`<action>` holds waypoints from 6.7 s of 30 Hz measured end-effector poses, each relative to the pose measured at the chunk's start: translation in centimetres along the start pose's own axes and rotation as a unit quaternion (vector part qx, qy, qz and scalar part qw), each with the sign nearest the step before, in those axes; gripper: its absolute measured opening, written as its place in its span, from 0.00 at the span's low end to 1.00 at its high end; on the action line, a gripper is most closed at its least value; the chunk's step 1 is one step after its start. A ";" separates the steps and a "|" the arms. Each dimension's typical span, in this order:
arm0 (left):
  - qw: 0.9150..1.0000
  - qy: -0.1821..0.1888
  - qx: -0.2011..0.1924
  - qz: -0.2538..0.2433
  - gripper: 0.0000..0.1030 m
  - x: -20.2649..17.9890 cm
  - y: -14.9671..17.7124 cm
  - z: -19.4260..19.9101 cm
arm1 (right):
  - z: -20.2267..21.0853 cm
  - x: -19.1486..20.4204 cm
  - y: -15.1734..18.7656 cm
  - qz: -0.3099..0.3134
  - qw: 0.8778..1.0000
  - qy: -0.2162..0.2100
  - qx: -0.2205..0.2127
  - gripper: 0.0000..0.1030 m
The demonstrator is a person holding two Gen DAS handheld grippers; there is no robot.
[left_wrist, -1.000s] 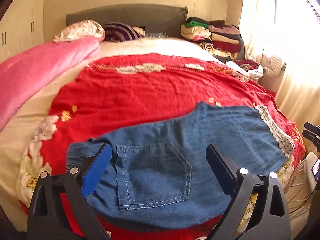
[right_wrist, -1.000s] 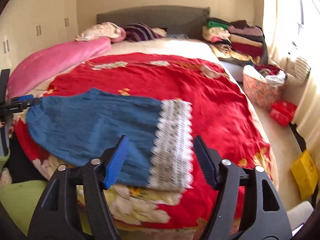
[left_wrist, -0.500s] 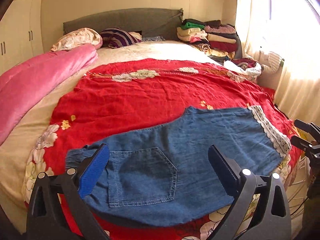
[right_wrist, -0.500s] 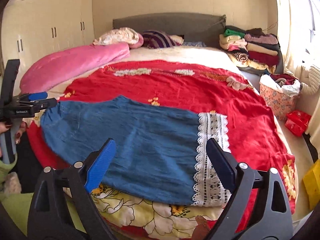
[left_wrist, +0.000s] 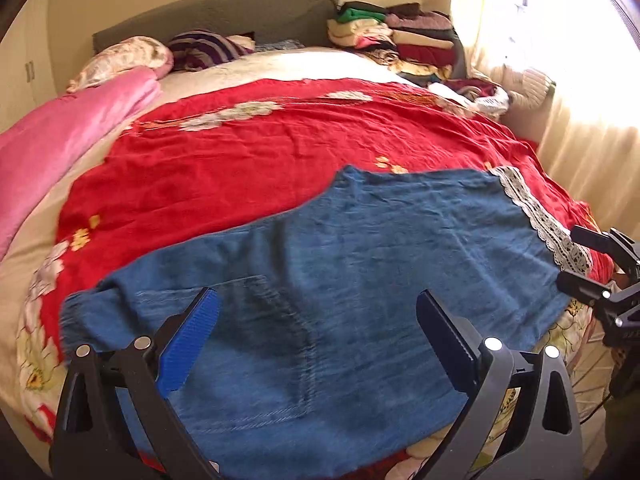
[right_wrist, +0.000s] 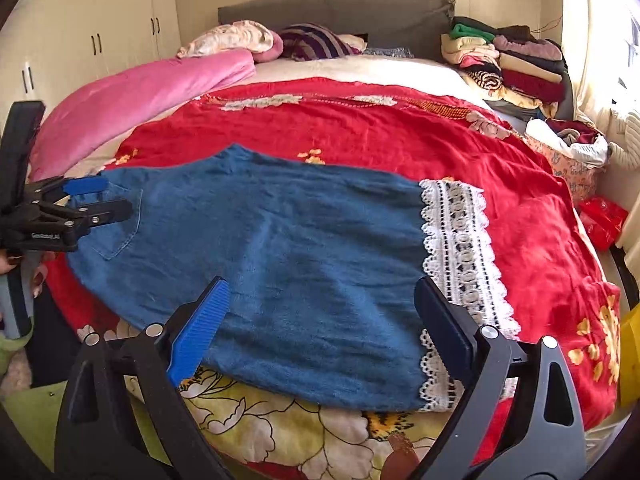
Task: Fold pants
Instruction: 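Move both tools back over the folded pants, then grasp the lace hem end with the right tool while the left tool grasps the lace, then lift and fold the lace hem end over toward the waistband with both tools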
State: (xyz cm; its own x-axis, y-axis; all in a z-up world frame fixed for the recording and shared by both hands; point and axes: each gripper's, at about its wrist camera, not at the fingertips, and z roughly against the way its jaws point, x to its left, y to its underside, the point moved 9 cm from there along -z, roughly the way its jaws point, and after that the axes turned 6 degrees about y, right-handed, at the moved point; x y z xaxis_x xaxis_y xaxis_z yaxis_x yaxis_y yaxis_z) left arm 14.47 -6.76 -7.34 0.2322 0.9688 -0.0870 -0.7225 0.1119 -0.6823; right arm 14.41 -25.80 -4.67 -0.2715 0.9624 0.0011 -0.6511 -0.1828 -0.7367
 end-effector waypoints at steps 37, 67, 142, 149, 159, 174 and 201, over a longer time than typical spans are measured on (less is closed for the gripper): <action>0.999 0.019 -0.011 -0.046 0.96 -4.4 -3.5 2.2 | 5.3 -7.9 -0.9 -0.077 0.994 0.047 -0.059 0.91; 0.987 0.036 0.002 -0.157 0.96 -14.5 -8.3 -1.1 | 7.8 -12.0 0.9 -0.117 0.987 0.061 -0.092 0.91; 0.971 0.235 0.021 0.035 0.17 -6.1 -8.0 -10.1 | -1.4 9.2 -0.9 0.014 0.991 -0.131 -0.025 0.22; 0.959 0.245 -0.025 0.138 0.46 2.7 -7.9 -6.3 | -2.2 15.4 -0.2 0.125 0.986 -0.109 -0.015 0.22; 0.941 0.275 -0.036 0.195 0.65 5.1 -4.9 -4.8 | -2.8 20.0 1.9 0.246 0.967 -0.068 -0.018 0.30; 0.943 0.267 0.000 0.199 0.71 4.2 -4.5 -8.2 | 1.1 12.2 -0.6 0.148 0.984 -0.079 -0.053 0.60; 0.984 0.123 -0.027 0.126 0.60 4.9 -4.2 -3.0 | -3.3 6.7 0.6 0.035 0.998 -0.051 0.018 0.74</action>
State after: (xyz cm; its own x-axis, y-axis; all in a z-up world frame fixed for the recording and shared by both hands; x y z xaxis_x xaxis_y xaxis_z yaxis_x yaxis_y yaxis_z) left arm 20.58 -3.11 -7.09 0.2053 0.8806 -0.4270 -0.7431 -0.1436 -0.6536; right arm 14.56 -18.83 -7.36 -0.3870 0.9218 0.0208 -0.6531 -0.2581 -0.7120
